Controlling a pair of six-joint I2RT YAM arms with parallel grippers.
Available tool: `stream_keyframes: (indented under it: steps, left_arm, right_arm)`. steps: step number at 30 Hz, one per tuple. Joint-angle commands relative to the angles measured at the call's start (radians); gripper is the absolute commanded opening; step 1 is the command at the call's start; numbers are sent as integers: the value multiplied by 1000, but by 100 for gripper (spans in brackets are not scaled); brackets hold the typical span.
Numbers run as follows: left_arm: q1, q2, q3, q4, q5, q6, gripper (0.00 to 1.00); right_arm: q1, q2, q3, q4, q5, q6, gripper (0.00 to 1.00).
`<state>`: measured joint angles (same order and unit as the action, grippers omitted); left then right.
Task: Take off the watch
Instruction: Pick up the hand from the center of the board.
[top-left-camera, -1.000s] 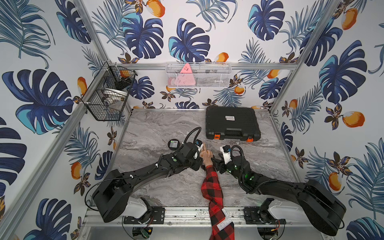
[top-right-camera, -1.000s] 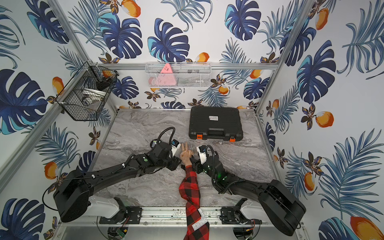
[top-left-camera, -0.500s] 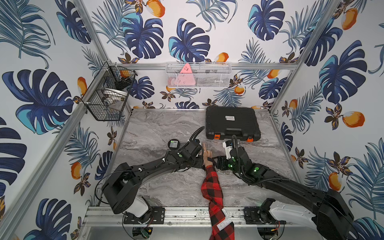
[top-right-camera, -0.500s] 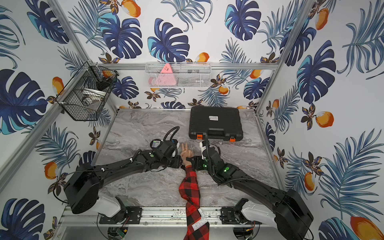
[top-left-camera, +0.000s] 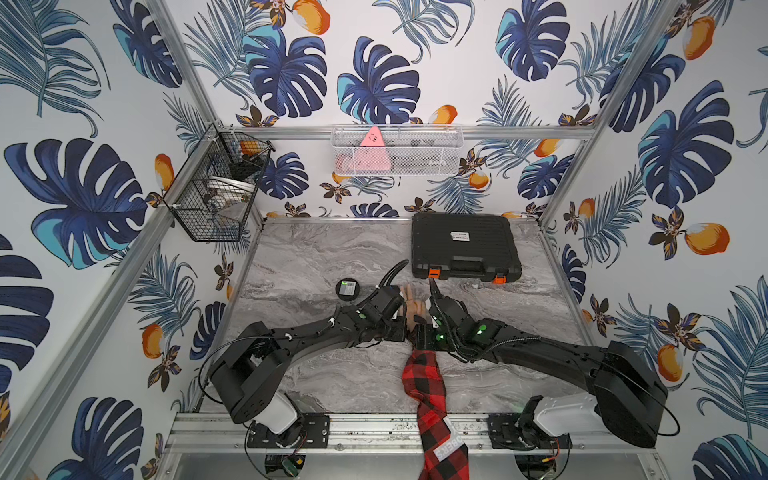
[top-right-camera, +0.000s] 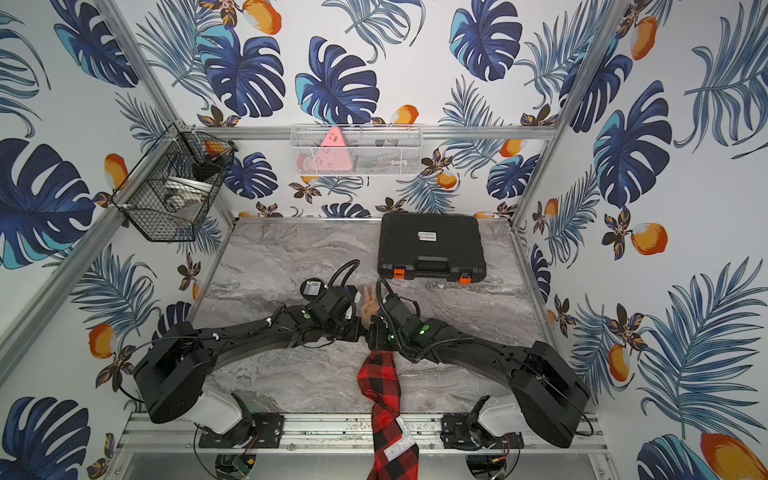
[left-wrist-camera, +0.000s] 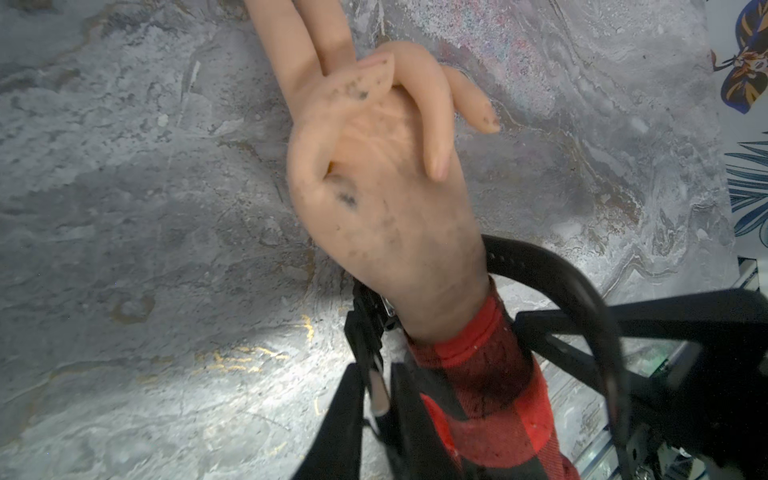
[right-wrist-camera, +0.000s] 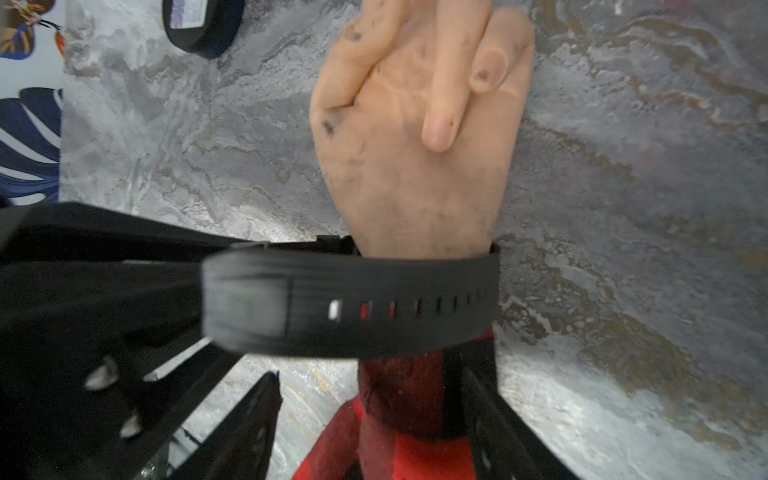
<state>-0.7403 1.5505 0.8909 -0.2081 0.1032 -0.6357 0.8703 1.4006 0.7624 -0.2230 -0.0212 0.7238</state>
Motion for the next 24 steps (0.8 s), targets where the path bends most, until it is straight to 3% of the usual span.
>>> stream_keyframes:
  steps: [1, 14, 21, 24]
  left_arm:
    - [1, 11, 9, 30, 7, -1, 15]
    - [2, 13, 22, 32, 6, 0, 2]
    - [8, -9, 39, -20, -57, 28, 0]
    - [37, -30, 48, -78, -97, 57, 0]
  right_arm:
    - [4, 48, 26, -43, 24, 9, 71]
    - [5, 180, 66, -67, 63, -19, 67]
    - [3, 152, 63, -73, 78, -22, 46]
    - [1, 124, 55, -71, 95, -25, 42]
